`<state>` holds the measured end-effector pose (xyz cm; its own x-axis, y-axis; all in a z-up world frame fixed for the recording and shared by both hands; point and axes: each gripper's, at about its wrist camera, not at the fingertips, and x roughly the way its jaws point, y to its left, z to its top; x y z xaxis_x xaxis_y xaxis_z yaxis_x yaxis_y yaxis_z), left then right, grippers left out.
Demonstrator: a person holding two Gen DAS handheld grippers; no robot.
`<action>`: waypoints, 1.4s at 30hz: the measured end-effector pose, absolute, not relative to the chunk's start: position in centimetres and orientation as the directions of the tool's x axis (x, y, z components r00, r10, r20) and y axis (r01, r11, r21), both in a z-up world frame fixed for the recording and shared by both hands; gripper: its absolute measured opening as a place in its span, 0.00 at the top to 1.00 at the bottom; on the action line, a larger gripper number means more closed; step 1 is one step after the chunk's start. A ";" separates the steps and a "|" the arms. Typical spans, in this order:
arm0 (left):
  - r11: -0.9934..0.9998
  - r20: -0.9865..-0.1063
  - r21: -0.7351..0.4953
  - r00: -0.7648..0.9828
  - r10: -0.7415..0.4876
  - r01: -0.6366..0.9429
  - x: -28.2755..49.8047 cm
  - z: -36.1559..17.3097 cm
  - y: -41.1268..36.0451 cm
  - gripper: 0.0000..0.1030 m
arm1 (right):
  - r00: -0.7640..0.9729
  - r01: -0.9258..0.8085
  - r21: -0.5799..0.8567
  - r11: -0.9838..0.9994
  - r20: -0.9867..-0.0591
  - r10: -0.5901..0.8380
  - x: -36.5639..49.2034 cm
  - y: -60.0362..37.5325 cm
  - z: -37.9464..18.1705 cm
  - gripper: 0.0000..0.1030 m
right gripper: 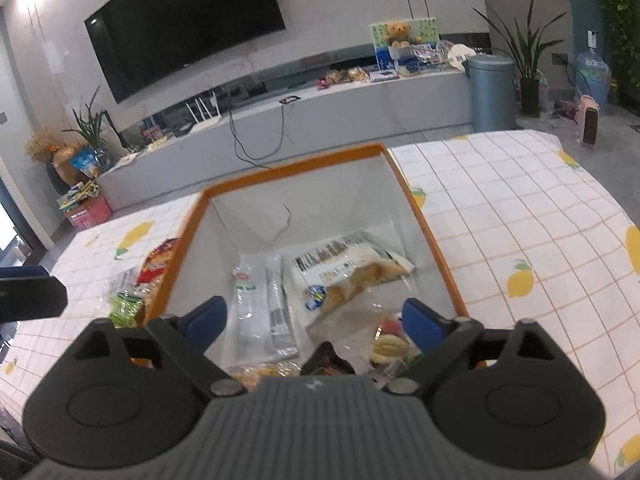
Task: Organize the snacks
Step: 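Move both tools back from the box toward the remaining snacks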
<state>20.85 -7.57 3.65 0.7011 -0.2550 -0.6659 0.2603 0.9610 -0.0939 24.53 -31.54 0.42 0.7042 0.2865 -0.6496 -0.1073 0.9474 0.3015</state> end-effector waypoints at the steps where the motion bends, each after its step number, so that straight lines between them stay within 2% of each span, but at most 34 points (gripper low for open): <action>1: 0.959 -0.661 -0.092 0.703 -0.261 0.269 20.7 3.8 -7.5 0.14 | 0.704 -0.110 0.308 0.945 -0.647 0.292 24.5 -31.3 0.6 0.06; 8: 0.955 -0.640 -0.103 0.717 -0.276 0.277 19.2 4.3 -5.7 0.14 | 0.720 -0.090 0.275 0.957 -0.646 0.253 24.2 -28.9 1.9 0.03; 15: 0.967 -0.633 -0.122 0.733 -0.248 0.222 18.2 3.9 -1.7 0.14 | 0.752 -0.132 0.299 0.945 -0.591 0.293 23.1 -26.0 3.2 0.03; 18: 0.977 -0.636 -0.125 0.742 -0.211 0.170 18.1 3.0 0.7 0.14 | 0.778 -0.165 0.298 0.940 -0.546 0.310 22.4 -24.3 3.6 0.03; 21: 0.986 -0.633 -0.142 0.758 -0.158 0.087 18.4 1.8 3.8 0.14 | 0.814 -0.201 0.349 0.915 -0.461 0.355 21.7 -23.0 4.0 0.04; 22: 0.986 -0.634 -0.149 0.759 -0.148 0.068 18.6 1.4 4.8 0.14 | 0.820 -0.221 0.361 0.906 -0.434 0.373 21.7 -22.6 4.1 0.08; 24: 0.985 -0.638 -0.167 0.758 -0.133 0.033 19.0 0.4 7.0 0.14 | 0.837 -0.240 0.336 0.911 -0.404 0.369 21.6 -21.5 4.3 0.11; 29: 0.982 -0.664 -0.173 0.745 -0.057 -0.078 20.4 -3.1 11.7 0.14 | 0.865 -0.284 0.288 0.914 -0.335 0.374 21.6 -18.2 3.6 0.13; 32: 0.982 -0.660 -0.178 0.748 -0.068 -0.068 21.5 -5.0 13.6 0.14 | 0.870 -0.311 0.272 0.910 -0.303 0.388 21.7 -15.9 2.7 0.13; 34: 0.979 -0.626 -0.202 0.770 -0.124 -0.007 22.3 -6.0 14.1 0.14 | 0.878 -0.310 0.219 0.925 -0.307 0.367 21.7 -14.2 2.0 0.15; 36: 0.978 -0.631 -0.200 0.757 -0.169 0.051 23.4 -6.4 13.8 0.14 | 0.873 -0.285 0.149 0.947 -0.368 0.320 21.9 -12.5 1.3 0.18; 42: 0.988 -0.689 -0.089 0.708 -0.155 0.129 26.9 -7.7 10.0 0.14 | 0.850 -0.281 0.098 0.955 -0.436 0.295 22.1 -10.3 -0.4 0.19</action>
<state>26.93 10.00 -7.69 0.7077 -0.1548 -0.6894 0.1292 0.9876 -0.0891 22.12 -10.26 -0.42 0.8501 0.2946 -0.4365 -0.2807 0.9548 0.0978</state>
